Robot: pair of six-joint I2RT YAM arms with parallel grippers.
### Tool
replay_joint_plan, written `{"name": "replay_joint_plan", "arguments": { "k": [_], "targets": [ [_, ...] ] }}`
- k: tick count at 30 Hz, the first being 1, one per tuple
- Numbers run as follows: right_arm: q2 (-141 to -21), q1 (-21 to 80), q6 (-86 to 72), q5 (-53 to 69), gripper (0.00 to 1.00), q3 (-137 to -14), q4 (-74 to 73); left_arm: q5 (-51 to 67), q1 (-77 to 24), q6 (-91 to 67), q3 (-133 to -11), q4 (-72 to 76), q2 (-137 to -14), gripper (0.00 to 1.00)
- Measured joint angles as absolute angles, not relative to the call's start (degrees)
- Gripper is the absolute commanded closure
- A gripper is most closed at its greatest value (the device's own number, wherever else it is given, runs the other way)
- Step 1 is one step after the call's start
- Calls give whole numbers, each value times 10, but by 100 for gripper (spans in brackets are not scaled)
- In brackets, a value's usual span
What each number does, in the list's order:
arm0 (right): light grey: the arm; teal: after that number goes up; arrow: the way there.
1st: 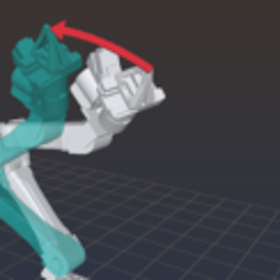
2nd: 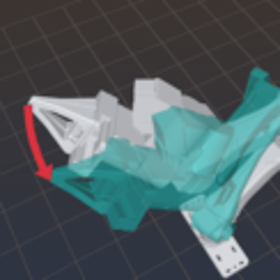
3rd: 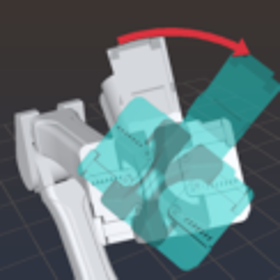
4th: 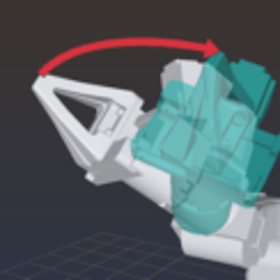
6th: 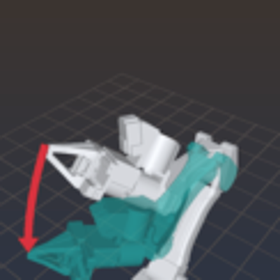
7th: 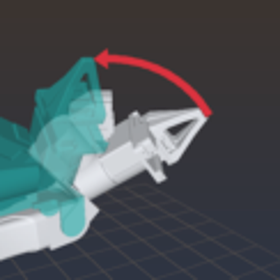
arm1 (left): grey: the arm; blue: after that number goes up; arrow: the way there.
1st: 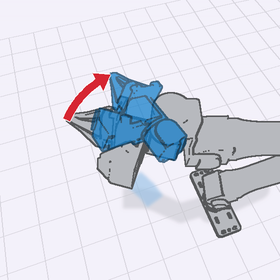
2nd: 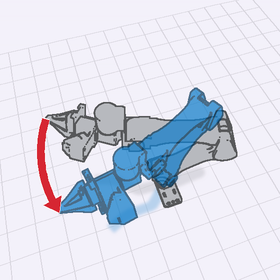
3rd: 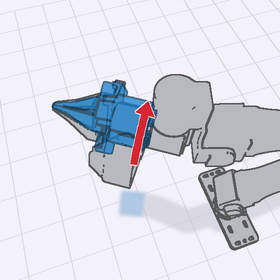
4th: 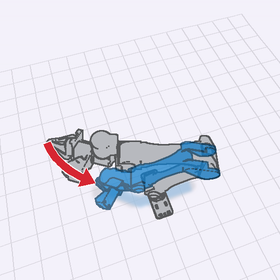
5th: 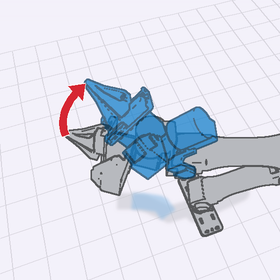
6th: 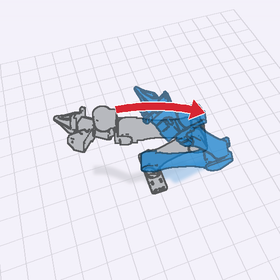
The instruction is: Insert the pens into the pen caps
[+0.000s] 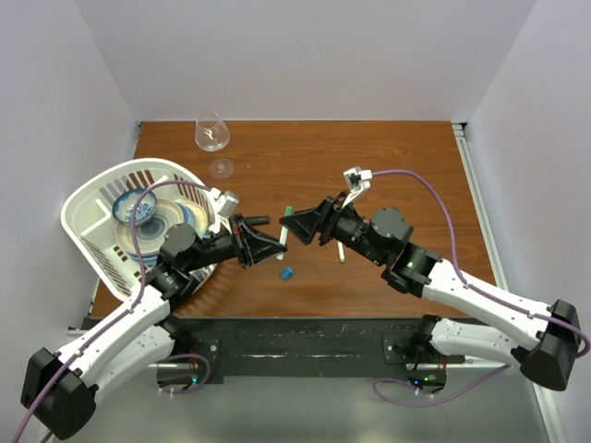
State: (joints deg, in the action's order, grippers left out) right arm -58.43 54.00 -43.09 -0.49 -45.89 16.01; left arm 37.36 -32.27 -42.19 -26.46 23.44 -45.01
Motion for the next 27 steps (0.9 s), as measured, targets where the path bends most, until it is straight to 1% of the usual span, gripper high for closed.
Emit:
{"name": "replay_joint_plan", "arguments": {
  "k": [2,5,15,16,19,22,23,25,26,27],
  "targets": [
    [-585,540,-423,-5,36,-475,149,381,-323,-422,-258,237,-449,100],
    [-588,540,-415,-5,40,-496,142,391,-323,-422,-249,241,-448,100],
    [-607,540,-398,0,55,-514,127,412,-323,-422,-245,254,-434,100],
    [-608,540,-397,0,59,-514,125,412,-323,-422,-245,255,-434,100],
    [-608,540,-396,6,66,-514,121,415,-323,-422,-245,258,-434,100],
    [-608,540,-396,11,67,-514,119,416,-323,-422,-245,260,-435,100],
    [-608,540,-396,14,69,-514,119,416,-323,-422,-245,262,-435,100],
    [-608,540,-396,21,75,-514,119,417,-323,-422,-245,263,-436,100],
    [-608,540,-396,23,85,-514,119,418,-323,-422,-245,264,-437,100],
    [-608,540,-396,25,90,-514,119,420,-323,-422,-245,266,-439,100]
  ]
}}
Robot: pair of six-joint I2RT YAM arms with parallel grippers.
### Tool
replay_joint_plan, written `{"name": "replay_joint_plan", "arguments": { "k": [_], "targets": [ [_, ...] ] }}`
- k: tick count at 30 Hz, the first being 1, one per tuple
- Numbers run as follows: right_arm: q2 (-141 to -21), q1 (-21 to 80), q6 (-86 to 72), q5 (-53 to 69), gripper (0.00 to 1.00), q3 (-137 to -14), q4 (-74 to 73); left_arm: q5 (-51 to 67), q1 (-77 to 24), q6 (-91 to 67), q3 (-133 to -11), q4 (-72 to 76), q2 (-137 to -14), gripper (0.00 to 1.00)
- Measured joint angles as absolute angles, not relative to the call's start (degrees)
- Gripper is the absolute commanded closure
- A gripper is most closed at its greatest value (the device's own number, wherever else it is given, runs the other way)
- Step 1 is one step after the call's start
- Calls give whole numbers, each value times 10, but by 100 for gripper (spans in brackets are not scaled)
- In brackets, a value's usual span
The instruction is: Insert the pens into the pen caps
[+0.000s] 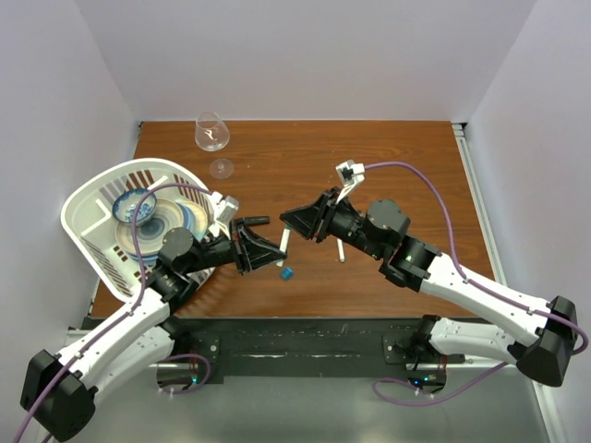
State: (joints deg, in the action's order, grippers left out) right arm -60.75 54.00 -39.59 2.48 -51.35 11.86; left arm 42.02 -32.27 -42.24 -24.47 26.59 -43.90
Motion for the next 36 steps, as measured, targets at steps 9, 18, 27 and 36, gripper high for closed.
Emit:
{"name": "replay_joint_plan", "arguments": {
  "k": [9,18,27,36],
  "targets": [
    [-607,538,-397,25,100,-495,124,428,-323,-420,-246,262,-457,100],
    [-604,542,-400,-21,100,-482,121,409,-326,-370,-287,185,-481,100],
    [-604,552,-401,-70,100,-465,118,409,-329,-323,-311,153,-528,100],
    [-603,556,-409,-85,100,-463,88,429,-328,-316,-310,161,-557,100]
  ]
}}
